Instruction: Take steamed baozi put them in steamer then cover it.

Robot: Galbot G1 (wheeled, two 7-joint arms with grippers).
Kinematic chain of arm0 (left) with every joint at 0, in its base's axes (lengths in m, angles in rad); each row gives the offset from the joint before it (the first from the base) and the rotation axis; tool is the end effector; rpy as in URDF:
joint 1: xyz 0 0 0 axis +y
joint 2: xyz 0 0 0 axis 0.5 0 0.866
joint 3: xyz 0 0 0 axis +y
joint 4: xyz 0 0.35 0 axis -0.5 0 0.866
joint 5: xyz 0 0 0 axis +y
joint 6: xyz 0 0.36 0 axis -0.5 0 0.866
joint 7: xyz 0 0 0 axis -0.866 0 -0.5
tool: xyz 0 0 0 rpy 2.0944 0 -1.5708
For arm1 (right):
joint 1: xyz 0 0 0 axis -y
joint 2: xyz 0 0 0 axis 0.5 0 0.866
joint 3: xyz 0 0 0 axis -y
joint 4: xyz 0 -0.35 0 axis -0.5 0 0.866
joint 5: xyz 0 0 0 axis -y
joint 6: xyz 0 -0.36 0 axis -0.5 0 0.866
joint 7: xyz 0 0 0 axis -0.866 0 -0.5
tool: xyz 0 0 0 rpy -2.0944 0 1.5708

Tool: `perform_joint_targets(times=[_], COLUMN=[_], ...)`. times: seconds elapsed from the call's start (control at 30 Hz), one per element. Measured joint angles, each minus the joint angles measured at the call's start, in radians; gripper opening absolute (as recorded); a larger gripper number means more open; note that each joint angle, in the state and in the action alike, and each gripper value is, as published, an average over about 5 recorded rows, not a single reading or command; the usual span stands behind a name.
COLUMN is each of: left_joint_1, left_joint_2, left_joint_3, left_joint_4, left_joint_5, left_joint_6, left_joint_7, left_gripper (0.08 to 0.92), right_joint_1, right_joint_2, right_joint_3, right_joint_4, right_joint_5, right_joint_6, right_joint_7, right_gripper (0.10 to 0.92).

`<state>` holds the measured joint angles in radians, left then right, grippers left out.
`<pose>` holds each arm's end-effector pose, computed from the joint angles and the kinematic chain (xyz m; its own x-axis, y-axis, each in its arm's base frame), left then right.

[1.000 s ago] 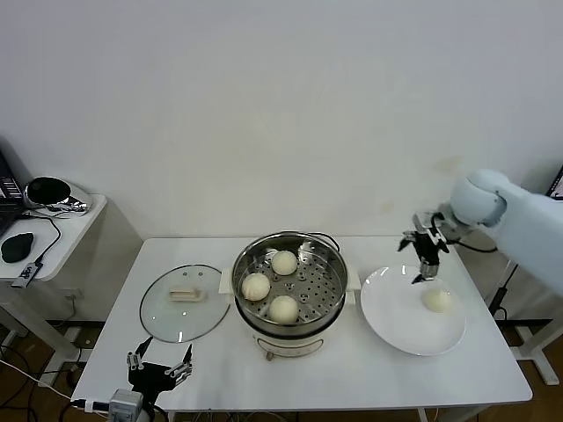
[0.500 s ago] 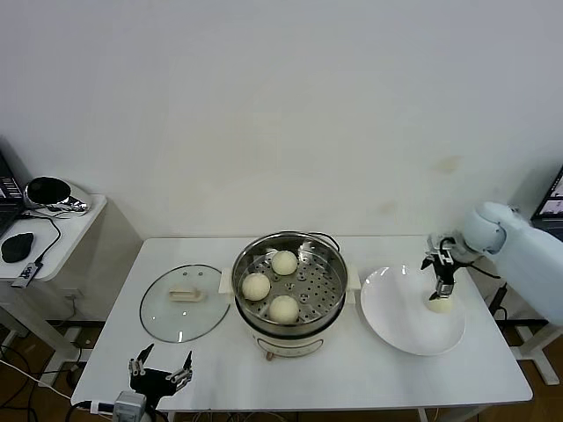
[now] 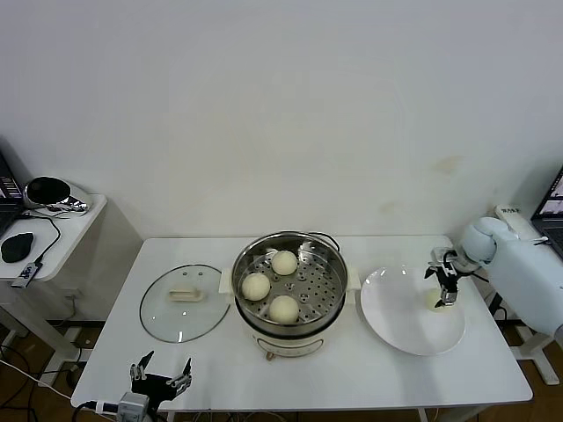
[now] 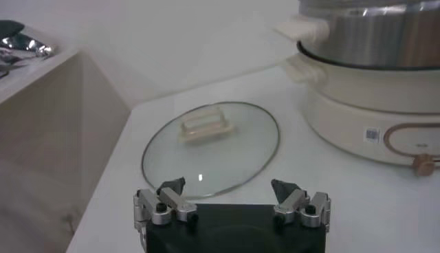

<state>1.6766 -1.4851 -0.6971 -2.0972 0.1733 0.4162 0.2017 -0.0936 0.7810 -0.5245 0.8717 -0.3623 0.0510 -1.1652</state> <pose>0.1514 0.0680 -0.3130 -0.8557 -0.0362 0.5162 0.1026 0.9658 0.2379 0.5518 -0.2450 -0.2230 -0.1788 -0.0211 0.9837 -0.9820 -0.0571 -0.1798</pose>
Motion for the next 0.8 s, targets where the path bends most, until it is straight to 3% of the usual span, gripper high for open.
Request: perform_joint_targets(times=[0.8], left_joint_1=[-0.005], left_joint_2=[-0.001], left_joint_3=[0.003], left_joint_4=[0.027], left_joint_5=[0.0], left_joint_6=[0.0], left_joint_7=[0.0], left_gripper=[0.823], right_joint_1=[-0.027], right_joint_2=[0.043], right_joint_3=[0.039], right_joint_4=[-0.084], right_joint_5=[-0.094], right_joint_6=[0.071], right_joint_7=[0.014], right_gripper=[0.797])
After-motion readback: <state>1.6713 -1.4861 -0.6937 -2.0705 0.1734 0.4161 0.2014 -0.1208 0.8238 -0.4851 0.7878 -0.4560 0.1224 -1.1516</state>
